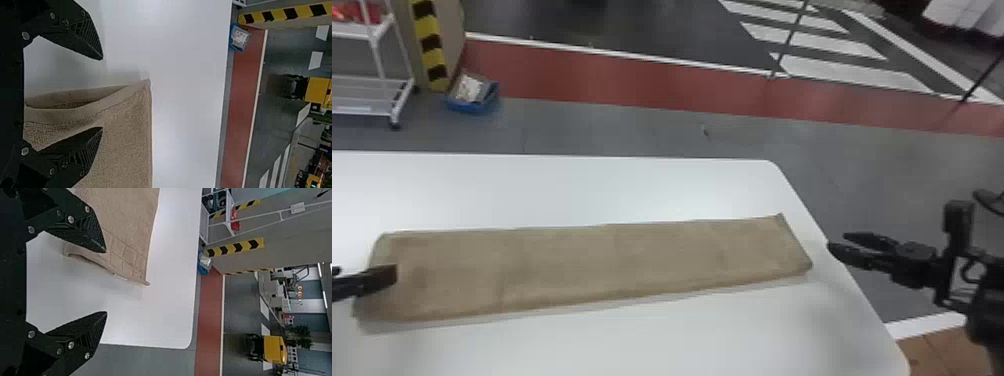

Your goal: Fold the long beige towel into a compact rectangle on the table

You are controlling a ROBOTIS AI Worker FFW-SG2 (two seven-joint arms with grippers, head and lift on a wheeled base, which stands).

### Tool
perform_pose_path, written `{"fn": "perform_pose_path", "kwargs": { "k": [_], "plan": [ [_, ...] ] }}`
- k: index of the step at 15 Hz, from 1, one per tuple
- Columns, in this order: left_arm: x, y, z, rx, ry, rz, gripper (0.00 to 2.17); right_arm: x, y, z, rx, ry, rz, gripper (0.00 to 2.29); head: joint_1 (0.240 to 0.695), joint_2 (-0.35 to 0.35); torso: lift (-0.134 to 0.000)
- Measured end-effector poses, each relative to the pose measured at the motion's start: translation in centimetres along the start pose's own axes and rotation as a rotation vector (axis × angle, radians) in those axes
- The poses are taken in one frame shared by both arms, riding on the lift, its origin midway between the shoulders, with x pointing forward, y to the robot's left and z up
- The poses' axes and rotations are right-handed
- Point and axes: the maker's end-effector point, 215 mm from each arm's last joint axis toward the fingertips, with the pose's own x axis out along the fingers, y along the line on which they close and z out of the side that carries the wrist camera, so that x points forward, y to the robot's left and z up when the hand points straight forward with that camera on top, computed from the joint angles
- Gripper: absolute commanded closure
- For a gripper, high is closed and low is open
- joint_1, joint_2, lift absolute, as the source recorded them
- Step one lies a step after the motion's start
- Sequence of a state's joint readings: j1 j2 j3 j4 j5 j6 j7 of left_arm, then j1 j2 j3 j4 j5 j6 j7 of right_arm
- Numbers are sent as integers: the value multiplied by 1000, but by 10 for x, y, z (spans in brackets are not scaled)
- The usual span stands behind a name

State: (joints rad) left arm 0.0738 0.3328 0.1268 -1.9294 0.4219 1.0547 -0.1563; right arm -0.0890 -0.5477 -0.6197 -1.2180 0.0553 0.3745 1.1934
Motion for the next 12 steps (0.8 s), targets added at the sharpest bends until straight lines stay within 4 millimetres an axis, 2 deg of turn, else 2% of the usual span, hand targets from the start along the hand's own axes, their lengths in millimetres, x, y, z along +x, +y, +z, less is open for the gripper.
{"fn": "perform_pose_path", "kwargs": {
  "k": [5, 6, 7, 9, 10, 12],
  "plan": [
    [5, 5, -7, 23, 20, 28, 296, 0, 1, 0, -2, -4, 2, 380, 695, -306, -124],
    [5, 6, -8, 28, 23, 32, 377, -1, 1, 0, -2, -5, 2, 380, 695, -305, -124],
    [6, 7, -9, 34, 27, 36, 603, -1, 1, 0, -2, -5, 2, 380, 695, -305, -124],
    [6, 5, -13, 42, 39, 36, 738, -1, 1, 0, -2, -6, 1, 380, 695, -307, -124],
    [6, 4, -14, 45, 44, 34, 1045, -1, 0, 0, -3, -6, 1, 380, 695, -308, -124],
    [7, 2, -17, 48, 50, 33, 1126, -1, 1, 0, -4, -9, 2, 380, 695, -312, -124]
  ]
}}
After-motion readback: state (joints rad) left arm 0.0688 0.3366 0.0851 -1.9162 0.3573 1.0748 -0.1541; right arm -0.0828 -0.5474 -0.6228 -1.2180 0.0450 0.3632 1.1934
